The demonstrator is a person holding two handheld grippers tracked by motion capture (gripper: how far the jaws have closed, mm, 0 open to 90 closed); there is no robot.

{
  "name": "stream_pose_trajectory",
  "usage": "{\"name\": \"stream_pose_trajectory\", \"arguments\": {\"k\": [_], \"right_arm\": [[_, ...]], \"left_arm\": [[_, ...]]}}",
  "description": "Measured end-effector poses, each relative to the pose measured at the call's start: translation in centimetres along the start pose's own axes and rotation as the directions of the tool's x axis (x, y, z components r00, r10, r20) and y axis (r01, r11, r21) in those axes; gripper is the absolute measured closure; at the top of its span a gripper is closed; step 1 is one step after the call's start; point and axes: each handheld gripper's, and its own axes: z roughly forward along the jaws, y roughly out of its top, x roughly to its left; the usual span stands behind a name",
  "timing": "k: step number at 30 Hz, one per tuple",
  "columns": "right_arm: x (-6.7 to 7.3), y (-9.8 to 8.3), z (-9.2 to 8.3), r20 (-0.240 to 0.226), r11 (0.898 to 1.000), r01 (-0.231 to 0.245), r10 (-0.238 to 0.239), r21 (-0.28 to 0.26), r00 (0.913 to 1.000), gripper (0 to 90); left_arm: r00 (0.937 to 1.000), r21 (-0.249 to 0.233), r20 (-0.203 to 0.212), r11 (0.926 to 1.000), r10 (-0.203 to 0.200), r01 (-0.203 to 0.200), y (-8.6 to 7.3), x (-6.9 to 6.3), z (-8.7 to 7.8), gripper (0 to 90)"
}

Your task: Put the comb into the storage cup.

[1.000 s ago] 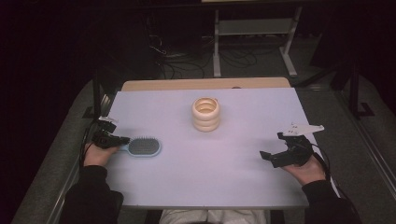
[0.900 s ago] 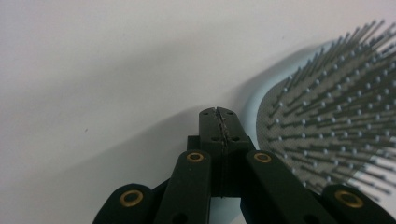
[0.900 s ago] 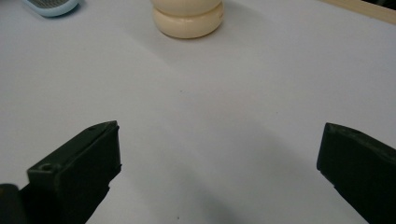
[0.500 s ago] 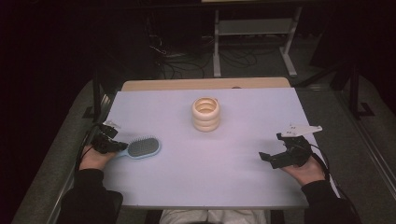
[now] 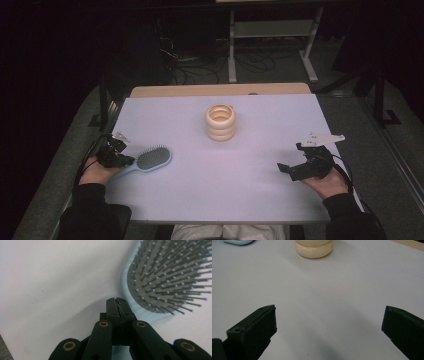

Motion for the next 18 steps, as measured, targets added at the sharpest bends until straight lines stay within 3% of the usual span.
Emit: {"name": "stream_pose_trajectory", "arguments": {"k": [9, 11, 15, 18], "right_arm": [[0.0, 0.0, 0.0, -0.002, 1.000, 0.001, -0.001, 0.001, 1.0000, 0.0], [0.0, 0.0, 0.0, -0.003, 1.000, 0.002, -0.002, 0.000, 1.0000, 0.0], [0.0, 0.0, 0.0, -0.004, 1.000, 0.003, -0.003, 0.001, 1.0000, 0.0], [0.1, 0.1, 0.0, -0.005, 1.000, 0.006, -0.006, 0.000, 1.0000, 0.0]], "left_arm": [[0.9991, 0.039, -0.016, 0.9985, 0.040, -0.039, -0.2, -0.1, -0.5, 89.9], [0.9971, 0.037, -0.025, 0.9968, 0.072, -0.071, -0.3, -0.2, -0.6, 89.9], [0.9943, 0.054, -0.041, 0.9939, 0.099, -0.096, -0.2, -0.4, -0.9, 88.9], [0.9938, 0.033, -0.029, 0.9938, 0.107, -0.106, -0.3, -0.3, -1.4, 87.5]]}}
